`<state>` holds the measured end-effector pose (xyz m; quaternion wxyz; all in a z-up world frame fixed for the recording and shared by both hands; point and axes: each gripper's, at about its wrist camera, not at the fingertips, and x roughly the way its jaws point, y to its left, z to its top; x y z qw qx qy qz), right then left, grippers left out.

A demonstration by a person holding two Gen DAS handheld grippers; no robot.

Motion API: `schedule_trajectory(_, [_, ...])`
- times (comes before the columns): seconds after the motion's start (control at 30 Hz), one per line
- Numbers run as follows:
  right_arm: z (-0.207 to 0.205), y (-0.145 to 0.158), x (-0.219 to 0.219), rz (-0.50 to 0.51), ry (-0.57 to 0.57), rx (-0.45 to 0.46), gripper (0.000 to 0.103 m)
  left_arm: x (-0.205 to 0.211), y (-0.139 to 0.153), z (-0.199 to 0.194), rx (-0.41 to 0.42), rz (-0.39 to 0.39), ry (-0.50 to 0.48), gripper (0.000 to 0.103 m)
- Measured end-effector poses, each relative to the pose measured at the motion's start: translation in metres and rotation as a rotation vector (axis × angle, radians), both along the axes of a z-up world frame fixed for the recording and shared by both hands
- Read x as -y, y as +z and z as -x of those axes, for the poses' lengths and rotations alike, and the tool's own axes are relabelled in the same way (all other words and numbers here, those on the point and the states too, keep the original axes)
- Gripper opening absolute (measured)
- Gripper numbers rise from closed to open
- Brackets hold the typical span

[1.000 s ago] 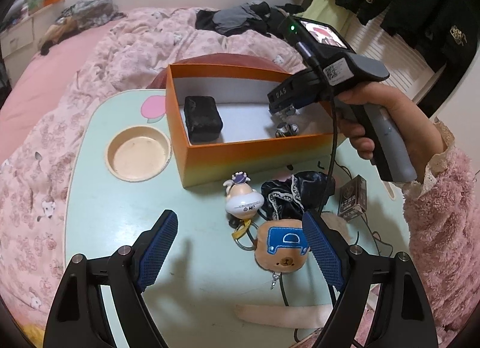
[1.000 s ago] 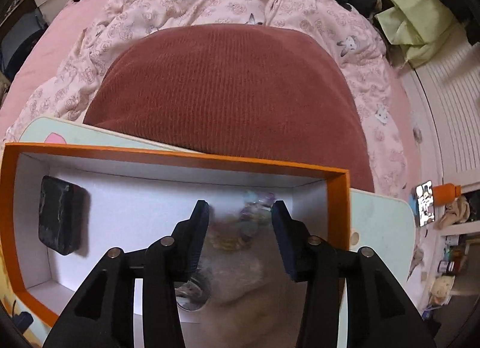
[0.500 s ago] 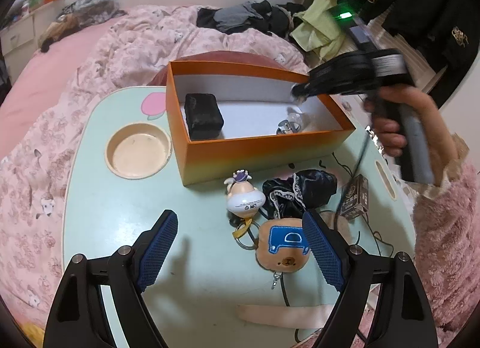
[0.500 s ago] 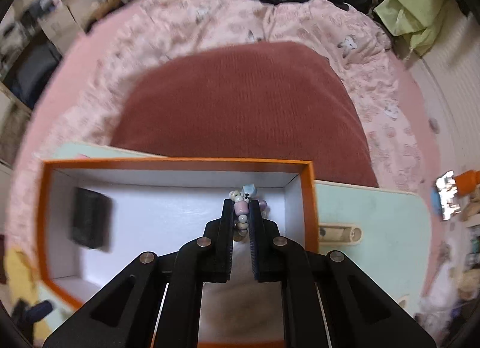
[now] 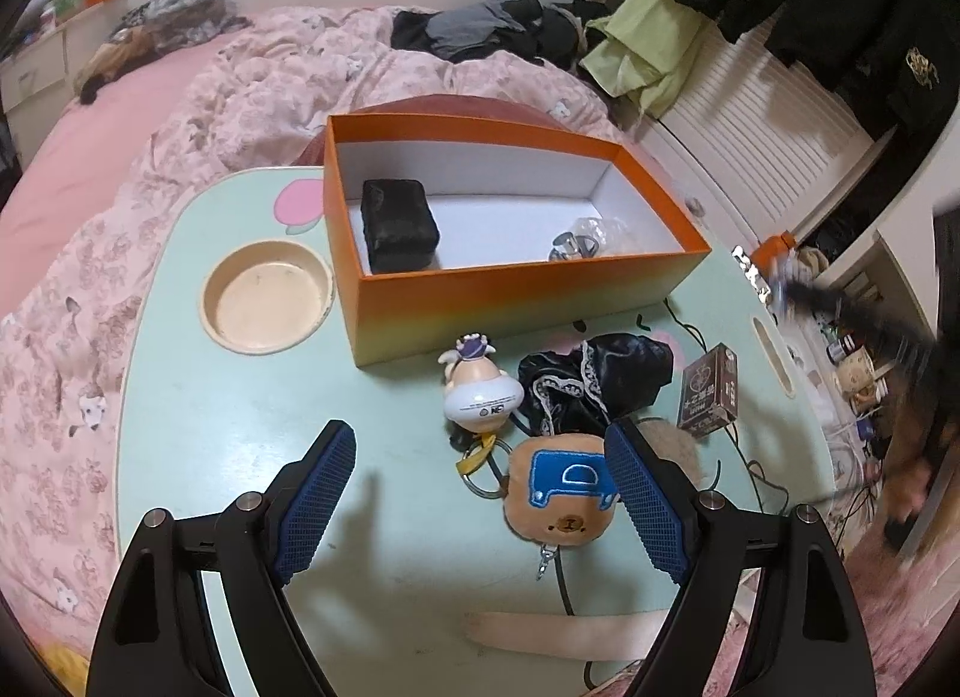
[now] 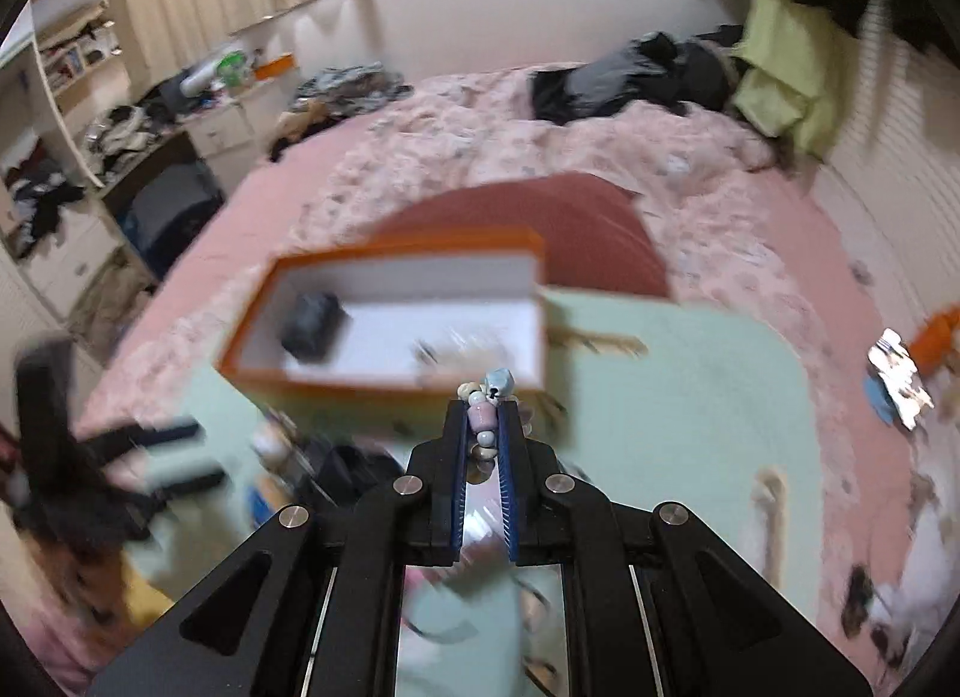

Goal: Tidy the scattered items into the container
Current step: 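Lift the beaded bracelet out and set it on the table, then grasp the clear plastic bag inside the box with left gripper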

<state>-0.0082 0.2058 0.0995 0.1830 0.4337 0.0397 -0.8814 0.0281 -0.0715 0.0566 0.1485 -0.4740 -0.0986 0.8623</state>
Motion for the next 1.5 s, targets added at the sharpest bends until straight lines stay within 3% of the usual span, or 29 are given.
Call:
schedule_trajectory(0.1, [-0.018, -0.031, -0.008, -0.063, -0.038, 0.019, 0.01, -0.004, -0.004, 0.003, 0.011, 0.006, -0.004, 0.085])
schedule_trajectory(0.23, [-0.025, -0.063, -0.002, -0.002, -0.013, 0.087, 0.01, -0.007, -0.006, 0.002, 0.018, 0.012, -0.01, 0.085])
schedule_trajectory(0.4, [-0.018, -0.08, 0.008, 0.088, 0.019, 0.105, 0.015, -0.006, -0.002, -0.001, 0.006, 0.01, -0.008, 0.085])
schedule_trajectory(0.47, [-0.023, -0.079, 0.006, 0.138, 0.017, 0.076, 0.028, -0.004, -0.001, -0.001, 0.002, 0.008, -0.004, 0.085])
schedule_trajectory(0.53, [-0.037, -0.072, -0.002, 0.197, -0.024, 0.004, 0.065, -0.004, 0.0, -0.001, -0.001, 0.006, 0.0, 0.085])
schedule_trajectory(0.6, [-0.055, -0.063, -0.01, 0.229, -0.035, -0.093, 0.081, -0.003, 0.0, 0.0, 0.0, 0.003, 0.003, 0.085])
schedule_trajectory(0.67, [-0.069, -0.056, -0.017, 0.227, -0.045, -0.168, 0.081, -0.003, 0.0, 0.0, 0.0, 0.003, 0.003, 0.085])
schedule_trajectory(0.77, [-0.076, -0.056, -0.016, 0.105, -0.12, -0.217, 0.081, -0.005, 0.003, 0.0, -0.007, -0.002, -0.002, 0.085])
schedule_trajectory(0.83, [-0.074, -0.064, -0.012, 0.046, -0.126, -0.197, 0.081, -0.008, 0.008, 0.001, -0.018, -0.003, -0.009, 0.085])
schedule_trajectory(1.0, [-0.069, -0.086, -0.009, 0.016, -0.14, -0.116, 0.081, -0.021, 0.034, 0.012, -0.072, 0.002, -0.011, 0.085])
schedule_trajectory(1.17, [-0.07, -0.098, -0.013, 0.024, -0.118, -0.077, 0.081, -0.047, 0.057, 0.047, -0.079, -0.014, -0.047, 0.085])
schedule_trajectory(1.33, [-0.075, -0.101, -0.015, 0.023, -0.116, -0.079, 0.081, -0.085, 0.054, 0.115, 0.028, 0.005, -0.102, 0.085])
schedule_trajectory(1.5, [-0.08, -0.101, -0.016, 0.028, -0.117, -0.082, 0.081, -0.118, 0.024, 0.16, 0.14, 0.099, -0.117, 0.069])
